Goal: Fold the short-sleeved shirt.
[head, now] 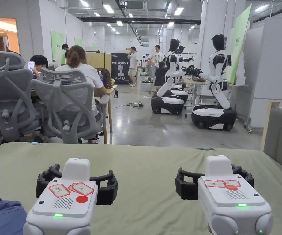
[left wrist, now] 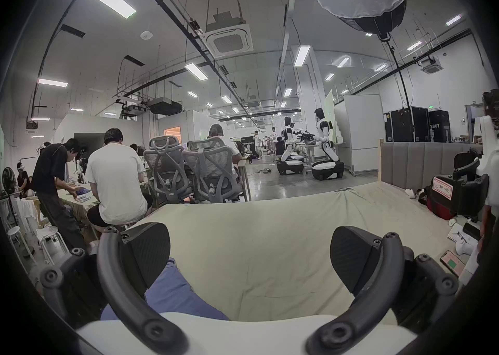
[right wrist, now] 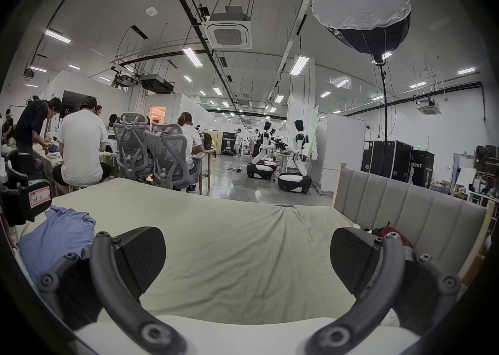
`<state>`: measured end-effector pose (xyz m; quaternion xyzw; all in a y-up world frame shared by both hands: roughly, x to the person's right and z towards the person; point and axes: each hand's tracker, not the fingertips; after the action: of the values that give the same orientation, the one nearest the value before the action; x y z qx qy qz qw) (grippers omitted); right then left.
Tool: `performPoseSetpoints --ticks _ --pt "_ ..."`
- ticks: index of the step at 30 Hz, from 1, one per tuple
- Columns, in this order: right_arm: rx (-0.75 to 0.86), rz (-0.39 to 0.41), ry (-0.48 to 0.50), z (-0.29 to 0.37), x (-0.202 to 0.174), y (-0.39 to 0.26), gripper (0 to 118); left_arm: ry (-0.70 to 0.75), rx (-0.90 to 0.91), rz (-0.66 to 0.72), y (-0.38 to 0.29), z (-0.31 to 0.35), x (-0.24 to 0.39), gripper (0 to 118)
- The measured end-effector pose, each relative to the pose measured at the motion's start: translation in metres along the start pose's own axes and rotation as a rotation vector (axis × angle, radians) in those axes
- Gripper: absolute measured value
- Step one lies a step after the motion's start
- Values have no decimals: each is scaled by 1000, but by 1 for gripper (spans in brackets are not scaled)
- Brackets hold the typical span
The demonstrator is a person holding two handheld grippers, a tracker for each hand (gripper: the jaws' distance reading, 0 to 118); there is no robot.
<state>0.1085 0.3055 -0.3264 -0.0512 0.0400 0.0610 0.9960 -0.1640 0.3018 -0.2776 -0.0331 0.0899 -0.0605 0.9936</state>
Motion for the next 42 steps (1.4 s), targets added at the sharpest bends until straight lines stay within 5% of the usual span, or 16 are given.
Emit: performPoseSetpoints --ticks 42 --pt "3 3 -1 5 4 0 118 -8 0 -7 4 3 2 118"
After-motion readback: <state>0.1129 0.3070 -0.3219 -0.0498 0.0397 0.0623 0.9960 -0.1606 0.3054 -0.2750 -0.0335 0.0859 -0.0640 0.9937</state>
